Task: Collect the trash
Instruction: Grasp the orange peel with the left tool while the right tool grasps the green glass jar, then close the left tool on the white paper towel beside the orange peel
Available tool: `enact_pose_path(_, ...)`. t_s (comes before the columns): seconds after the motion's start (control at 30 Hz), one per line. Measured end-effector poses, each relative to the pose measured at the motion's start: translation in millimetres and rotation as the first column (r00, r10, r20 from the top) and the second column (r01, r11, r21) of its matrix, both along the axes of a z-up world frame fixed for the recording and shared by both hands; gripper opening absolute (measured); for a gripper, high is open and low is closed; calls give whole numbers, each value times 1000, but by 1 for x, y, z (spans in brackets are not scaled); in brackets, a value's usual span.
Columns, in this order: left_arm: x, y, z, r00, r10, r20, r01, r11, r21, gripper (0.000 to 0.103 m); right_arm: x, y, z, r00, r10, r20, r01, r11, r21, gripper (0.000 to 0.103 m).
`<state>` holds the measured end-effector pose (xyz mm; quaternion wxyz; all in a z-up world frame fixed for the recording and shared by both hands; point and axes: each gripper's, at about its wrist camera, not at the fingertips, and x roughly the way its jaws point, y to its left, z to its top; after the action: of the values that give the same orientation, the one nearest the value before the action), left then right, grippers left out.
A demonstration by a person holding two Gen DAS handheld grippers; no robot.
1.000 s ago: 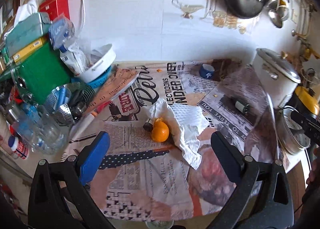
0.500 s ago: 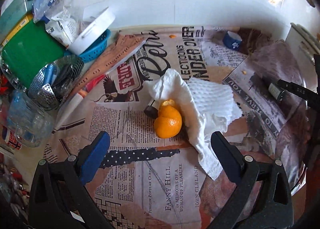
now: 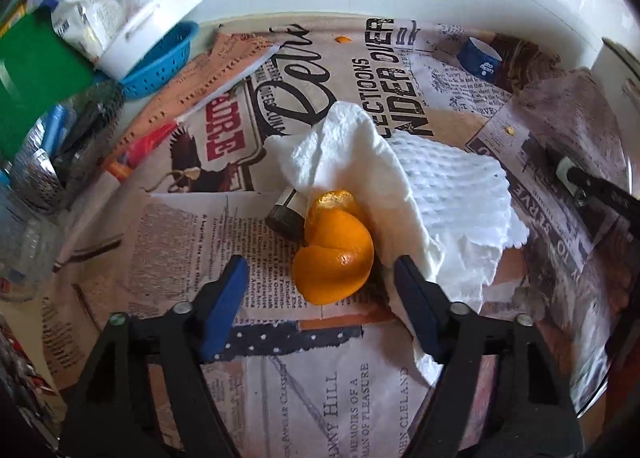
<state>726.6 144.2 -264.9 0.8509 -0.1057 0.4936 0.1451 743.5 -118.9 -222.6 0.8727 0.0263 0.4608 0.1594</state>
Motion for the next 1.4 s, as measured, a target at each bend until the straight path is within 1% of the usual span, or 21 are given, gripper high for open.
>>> enact_pose_path(0.07, 3, 6, -5, 1000, 12, 13, -12, 998, -63, 55, -5, -4, 7, 1000, -5, 9, 5, 1000, 13, 39)
enact_pose_path(0.1, 3, 9, -7, 1000, 20, 20, -18, 995, -94, 51, -11, -8, 10, 1000, -6, 12, 5, 1000, 17, 39)
enact_pose_path(0.17, 4, 13, -11, 999, 30, 30, -24, 987, -159, 34, -16, -8, 15, 1000, -5, 16, 5, 1000, 19, 39)
enact_pose_path(0.2, 5, 15, -12, 999, 33, 39, -25, 981, -194, 31, -21, -9, 19, 1000, 0, 17, 0, 1000, 17, 39)
enact_pose_path(0.23, 4, 15, -12, 998, 35, 47, -25, 978, -207, 25, -25, -10, 21, 1000, 5, 18, -6, 1000, 16, 39)
enact_pose_path(0.27, 3, 13, -10, 998, 31, 54, -19, 979, -201, 19, -32, -12, 25, 1000, 12, 18, -12, 1000, 19, 39)
enact_pose_path(0.37, -2, 4, -3, 998, 4, 63, 6, 988, -152, 11, -43, -9, 32, 999, 28, 18, -29, 999, 39, 39)
enact_pose_path(0.47, -15, -4, 11, 997, -21, 77, 29, 994, -101, 9, -52, -5, 40, 998, 53, 24, -54, 997, 60, 38)
enact_pose_path(0.67, -48, -7, 47, 990, -23, 138, 30, 998, -54, 9, -79, 7, 64, 991, 115, 73, -122, 987, 100, 38)
enact_pose_path(0.8, -74, -3, 76, 981, -24, 195, 32, 999, -38, 9, -106, 15, 87, 982, 144, 119, -157, 981, 112, 38)
enact_pose_path(0.9, -97, 0, 96, 972, -42, 231, 45, 999, -8, 9, -129, 25, 104, 976, 155, 150, -174, 977, 121, 38)
enact_pose_path(1.0, -120, 4, 109, 966, -69, 251, 67, 998, 17, 9, -155, 34, 117, 972, 154, 176, -179, 975, 134, 38)
enact_pose_path(1.1, -143, 11, 115, 958, -101, 268, 96, 995, 31, 9, -184, 45, 125, 969, 142, 204, -173, 974, 146, 38)
enact_pose_path(1.23, -174, 26, 112, 952, -143, 272, 146, 989, 9, 9, -221, 60, 125, 969, 109, 220, -145, 978, 152, 38)
enact_pose_path(1.3, -183, 35, 101, 952, -157, 263, 164, 986, -2, 9, -239, 68, 121, 971, 97, 218, -133, 979, 157, 38)
enact_pose_path(1.4, -191, 50, 72, 961, -177, 211, 182, 983, -5, 9, -266, 80, 111, 974, 78, 213, -111, 983, 147, 38)
